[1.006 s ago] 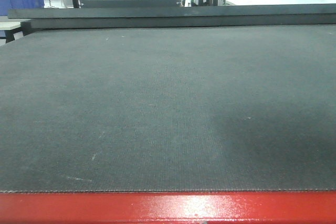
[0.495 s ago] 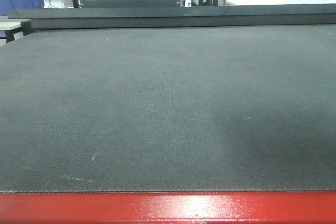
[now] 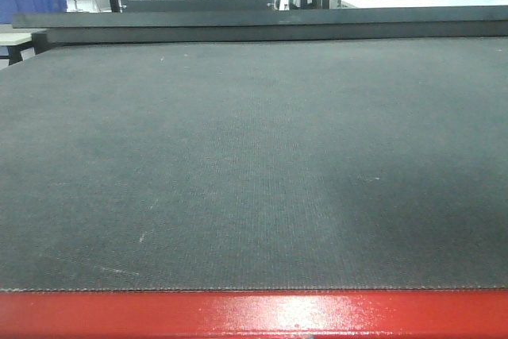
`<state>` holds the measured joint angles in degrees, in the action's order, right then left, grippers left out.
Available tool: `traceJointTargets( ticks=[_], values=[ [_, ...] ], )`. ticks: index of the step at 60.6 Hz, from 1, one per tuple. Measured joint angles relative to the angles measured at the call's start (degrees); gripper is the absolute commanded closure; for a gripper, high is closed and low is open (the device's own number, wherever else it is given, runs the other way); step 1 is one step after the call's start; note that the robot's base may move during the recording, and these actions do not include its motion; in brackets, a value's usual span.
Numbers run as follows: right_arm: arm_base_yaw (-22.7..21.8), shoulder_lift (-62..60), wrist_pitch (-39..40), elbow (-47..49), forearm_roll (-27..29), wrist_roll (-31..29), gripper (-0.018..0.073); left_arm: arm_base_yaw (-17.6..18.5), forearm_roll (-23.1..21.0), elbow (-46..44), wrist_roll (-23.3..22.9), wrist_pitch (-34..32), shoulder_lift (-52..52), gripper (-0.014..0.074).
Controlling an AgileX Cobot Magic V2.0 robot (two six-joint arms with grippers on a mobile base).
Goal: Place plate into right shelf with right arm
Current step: 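Hold the plate raised in the right gripper and turn the base away, then drive the base across the room toward the shelf of blue bins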
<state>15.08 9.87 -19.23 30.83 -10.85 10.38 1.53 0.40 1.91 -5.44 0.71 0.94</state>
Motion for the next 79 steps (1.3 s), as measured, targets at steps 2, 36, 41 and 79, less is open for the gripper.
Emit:
traceJointTargets(
  ticks=[2, 36, 41, 79],
  values=[
    [0.0, 0.0, 0.0, 0.0, 0.0, 0.0, 0.0505, 0.0, 0.0, 0.0, 0.0, 0.0, 0.0, 0.0643],
    [0.0, 0.0, 0.0, 0.0, 0.0, 0.0, 0.0505, 0.0, 0.0, 0.0, 0.0, 0.0, 0.0, 0.0643],
    [0.0, 0.0, 0.0, 0.0, 0.0, 0.0, 0.0505, 0.0, 0.0, 0.0, 0.0, 0.0, 0.0, 0.0643],
    [0.0, 0.0, 0.0, 0.0, 0.0, 0.0, 0.0505, 0.0, 0.0, 0.0, 0.0, 0.0, 0.0, 0.0643]
  ],
)
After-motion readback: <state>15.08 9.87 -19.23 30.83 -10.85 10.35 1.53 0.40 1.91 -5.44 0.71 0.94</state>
